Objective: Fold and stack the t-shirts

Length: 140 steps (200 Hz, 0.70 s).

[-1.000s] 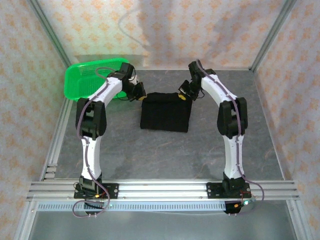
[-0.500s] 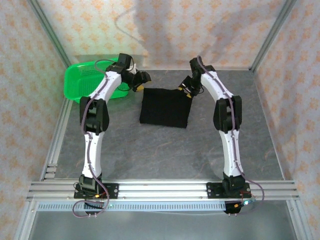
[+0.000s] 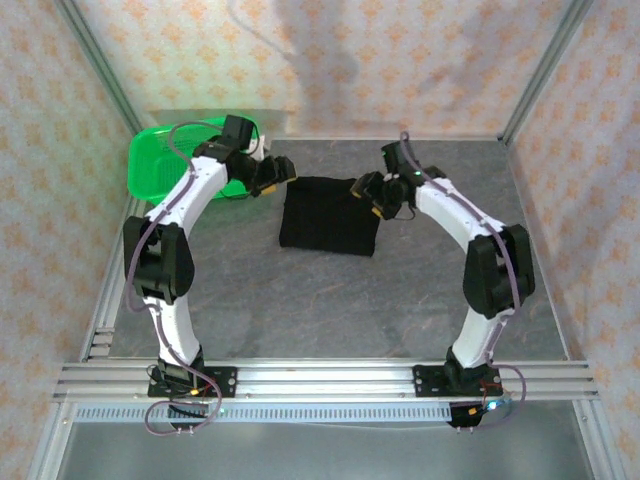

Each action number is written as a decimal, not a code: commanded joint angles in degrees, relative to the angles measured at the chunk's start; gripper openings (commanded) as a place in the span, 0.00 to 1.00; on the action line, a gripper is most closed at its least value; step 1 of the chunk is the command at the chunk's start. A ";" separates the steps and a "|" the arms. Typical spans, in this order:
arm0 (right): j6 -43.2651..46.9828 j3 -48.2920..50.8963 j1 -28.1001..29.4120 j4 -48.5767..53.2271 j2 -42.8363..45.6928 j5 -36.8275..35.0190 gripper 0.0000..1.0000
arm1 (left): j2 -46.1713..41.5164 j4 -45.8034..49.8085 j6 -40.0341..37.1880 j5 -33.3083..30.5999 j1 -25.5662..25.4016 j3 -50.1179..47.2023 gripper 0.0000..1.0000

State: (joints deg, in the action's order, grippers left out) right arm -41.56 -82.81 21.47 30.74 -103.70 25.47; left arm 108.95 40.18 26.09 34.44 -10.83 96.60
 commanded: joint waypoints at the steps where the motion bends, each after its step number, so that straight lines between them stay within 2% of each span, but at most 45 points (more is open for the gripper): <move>1: 2.53 -3.25 4.13 -1.09 -4.21 -1.79 0.68 | -7.99 -1.75 -1.95 -10.19 -0.92 -2.68 0.73; 14: 4.04 -8.11 6.45 3.45 -7.74 -4.73 0.68 | -11.60 -4.27 -1.33 -12.24 -0.94 -3.61 0.77; 33: 3.57 -11.70 9.06 6.65 -10.08 -10.12 0.71 | -14.25 -2.35 -3.08 -14.65 -0.90 -1.04 0.78; 67: 4.33 -6.57 11.73 3.00 -5.12 -19.33 0.79 | -18.97 1.23 -7.83 -20.96 -0.86 0.96 0.79; 86: 6.60 0.78 11.99 -0.36 2.12 -24.96 0.84 | -21.87 2.08 -9.88 -26.14 0.82 -0.21 0.81; 107: 11.11 10.26 11.93 -3.10 12.60 -33.09 0.89 | -25.52 2.40 -10.30 -31.23 5.59 -3.41 0.81; 128: 16.47 21.73 11.64 -6.98 24.98 -43.20 0.98 | -30.74 0.25 -11.74 -37.24 9.13 -10.25 0.81; 140: 20.27 29.02 10.34 -11.54 31.27 -44.91 0.99 | -33.79 -2.14 -12.20 -39.82 10.62 -15.37 0.82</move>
State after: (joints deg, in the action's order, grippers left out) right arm -29.93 -63.46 33.19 26.57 -83.09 -6.70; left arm 80.38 39.46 16.82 4.56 -2.59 88.53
